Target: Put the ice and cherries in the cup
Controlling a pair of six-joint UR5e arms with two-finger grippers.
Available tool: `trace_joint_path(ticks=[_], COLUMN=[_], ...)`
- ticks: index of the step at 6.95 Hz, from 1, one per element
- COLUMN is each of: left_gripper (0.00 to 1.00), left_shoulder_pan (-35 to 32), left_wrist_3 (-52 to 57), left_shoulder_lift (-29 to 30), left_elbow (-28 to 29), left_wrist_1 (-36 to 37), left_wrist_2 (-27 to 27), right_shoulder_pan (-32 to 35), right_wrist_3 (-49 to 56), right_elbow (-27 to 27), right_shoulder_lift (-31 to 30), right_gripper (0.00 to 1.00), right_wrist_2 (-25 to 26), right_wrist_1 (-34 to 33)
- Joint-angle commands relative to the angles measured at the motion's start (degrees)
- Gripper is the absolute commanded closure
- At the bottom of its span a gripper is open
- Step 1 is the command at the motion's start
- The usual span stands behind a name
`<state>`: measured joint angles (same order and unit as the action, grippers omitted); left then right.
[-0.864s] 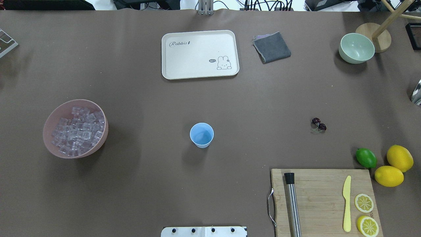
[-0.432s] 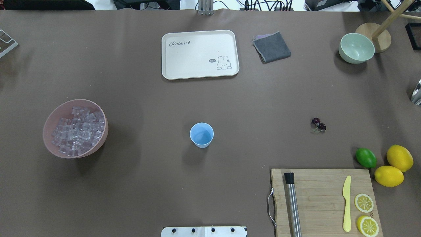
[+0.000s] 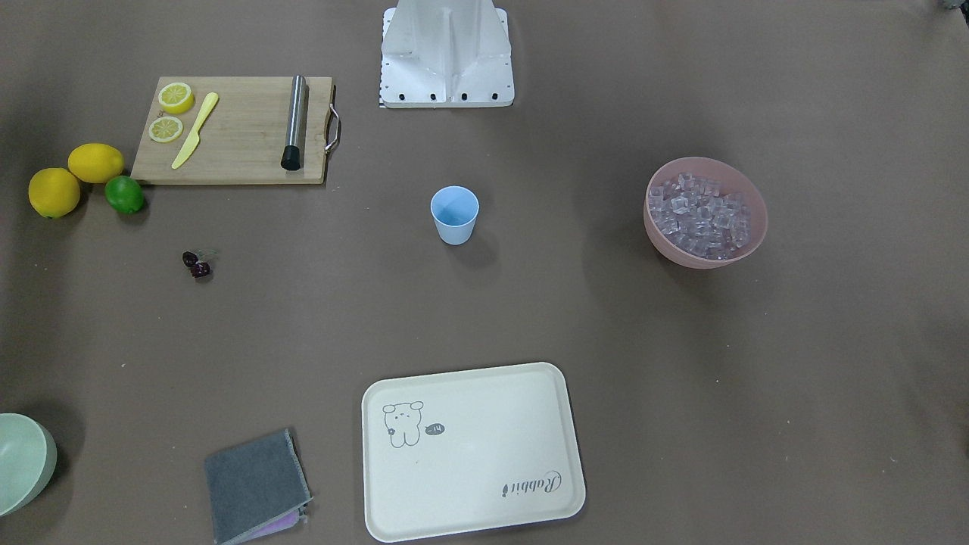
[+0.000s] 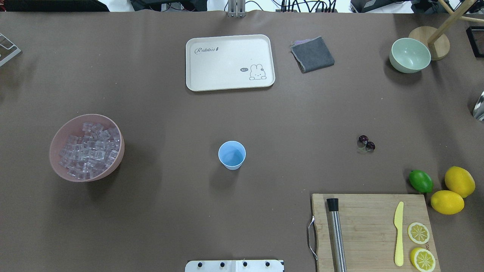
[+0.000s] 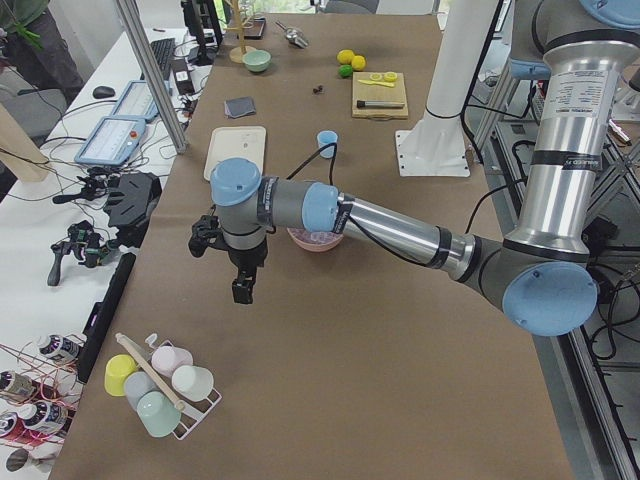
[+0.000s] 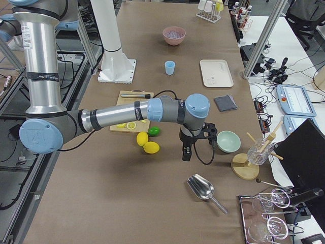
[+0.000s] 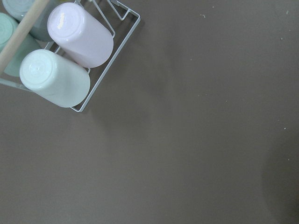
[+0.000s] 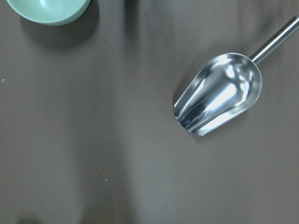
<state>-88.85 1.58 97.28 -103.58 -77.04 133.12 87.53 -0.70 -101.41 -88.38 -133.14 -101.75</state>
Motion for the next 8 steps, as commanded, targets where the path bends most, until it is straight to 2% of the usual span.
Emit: trace_joint_path(ticks=[1, 2, 3, 5, 6, 8], left_gripper=[0.0, 0.0, 0.0, 0.01, 0.01, 0.01], left_shoulder_pan=[3.4, 4.11, 6.04, 15.5, 17.64, 22.12], left_wrist_3=[-8.3, -14.96, -19.81, -34.22, -36.89, -47.15], left_shoulder_lift=[0.89, 1.94, 4.65, 9.14, 10.73, 11.97], left_elbow=[-3.28, -3.38, -3.55, -3.21, -3.2, -1.28], left_wrist_1=[0.4, -0.21, -0.31, -0.48, -0.48, -2.83], left_wrist_2=[2.91, 7.11, 7.59, 6.72, 4.54, 4.34], right_shoulder_pan=[-3.5, -4.29, -4.56, -5.17, -5.18, -5.18], right_wrist_3=[-0.79, -0.71, -0.71, -0.71, -0.71, -0.71], right_elbow=[0.33, 0.33, 0.24, 0.24, 0.16, 0.16], right_shoulder_lift=[-0.74, -0.91, -1.26, -1.27, -1.18, -1.27], right_gripper=[0.0, 0.0, 0.0, 0.0, 0.0, 0.0], right_wrist_2=[-0.45, -1.5, -1.6, -1.51, -1.51, -1.51], right_wrist_1=[3.84, 3.84, 3.92, 3.92, 3.92, 3.92])
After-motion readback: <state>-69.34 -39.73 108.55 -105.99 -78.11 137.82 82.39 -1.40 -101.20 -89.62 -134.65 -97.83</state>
